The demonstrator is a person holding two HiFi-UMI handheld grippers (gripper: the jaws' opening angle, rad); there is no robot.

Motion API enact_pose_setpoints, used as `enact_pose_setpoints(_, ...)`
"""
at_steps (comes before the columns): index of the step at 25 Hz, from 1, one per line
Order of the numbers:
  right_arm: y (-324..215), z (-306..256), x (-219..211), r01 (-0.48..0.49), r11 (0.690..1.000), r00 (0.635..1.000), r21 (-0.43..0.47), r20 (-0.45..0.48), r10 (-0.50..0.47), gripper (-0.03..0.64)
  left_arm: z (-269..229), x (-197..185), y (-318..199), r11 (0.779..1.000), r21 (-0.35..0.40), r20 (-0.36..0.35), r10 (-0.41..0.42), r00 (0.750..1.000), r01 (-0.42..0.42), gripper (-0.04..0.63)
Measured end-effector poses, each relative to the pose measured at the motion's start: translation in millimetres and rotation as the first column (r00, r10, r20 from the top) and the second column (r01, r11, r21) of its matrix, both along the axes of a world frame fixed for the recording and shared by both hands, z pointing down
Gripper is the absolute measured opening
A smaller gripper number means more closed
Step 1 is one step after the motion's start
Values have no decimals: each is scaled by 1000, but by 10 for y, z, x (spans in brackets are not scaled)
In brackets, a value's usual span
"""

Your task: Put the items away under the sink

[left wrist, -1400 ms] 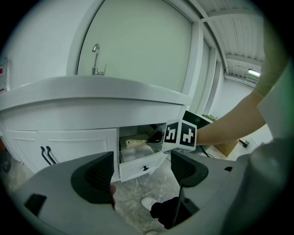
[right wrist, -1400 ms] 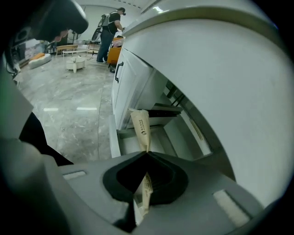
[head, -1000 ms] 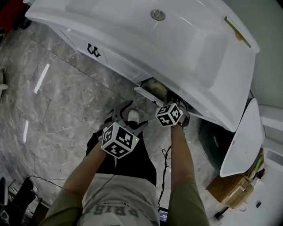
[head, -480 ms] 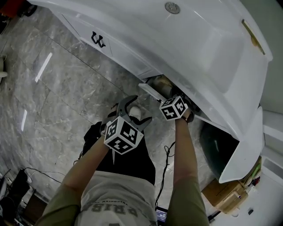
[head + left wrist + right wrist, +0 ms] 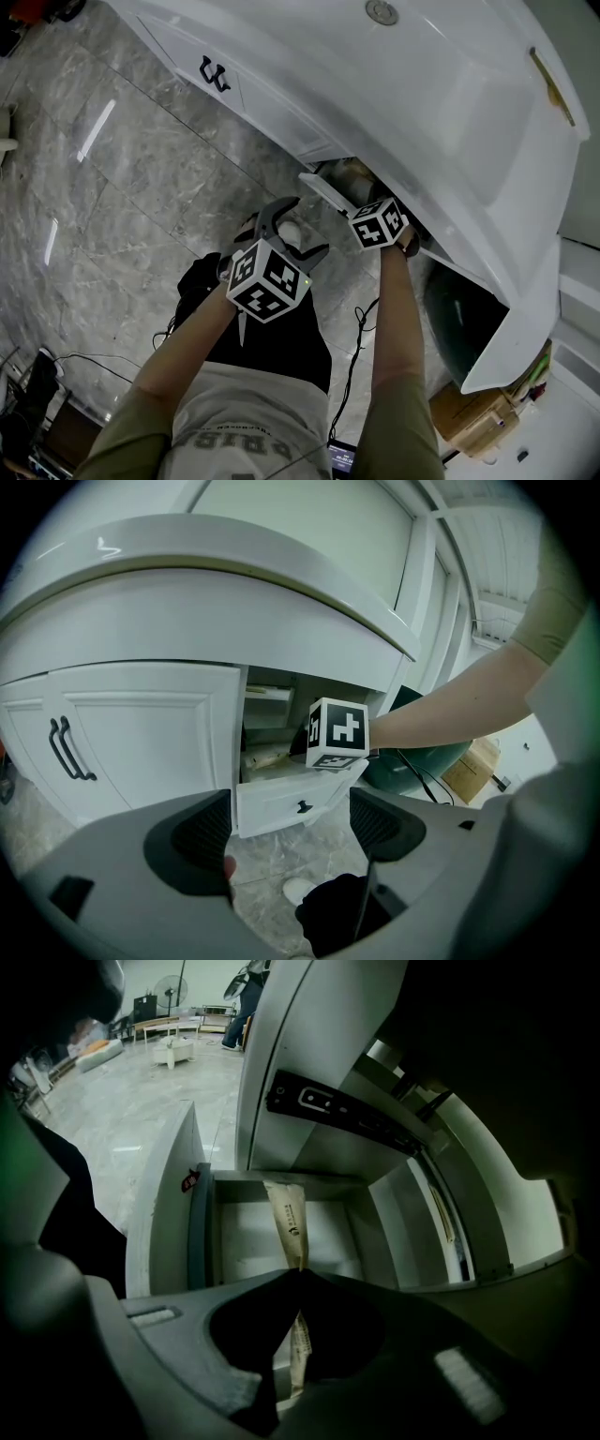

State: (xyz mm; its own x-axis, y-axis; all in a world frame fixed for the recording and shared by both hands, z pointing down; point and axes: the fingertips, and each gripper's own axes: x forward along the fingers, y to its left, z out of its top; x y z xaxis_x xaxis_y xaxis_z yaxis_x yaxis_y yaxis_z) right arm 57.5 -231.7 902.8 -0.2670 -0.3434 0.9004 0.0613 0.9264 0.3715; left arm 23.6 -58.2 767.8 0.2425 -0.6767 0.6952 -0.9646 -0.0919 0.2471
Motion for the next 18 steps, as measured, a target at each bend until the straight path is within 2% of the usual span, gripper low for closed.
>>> enact_pose_setpoints(18, -37, 135, -56, -9, 1000, 1000, -15, -12, 9, 11, 91, -135, -80, 999, -20, -16, -28, 999, 27, 385)
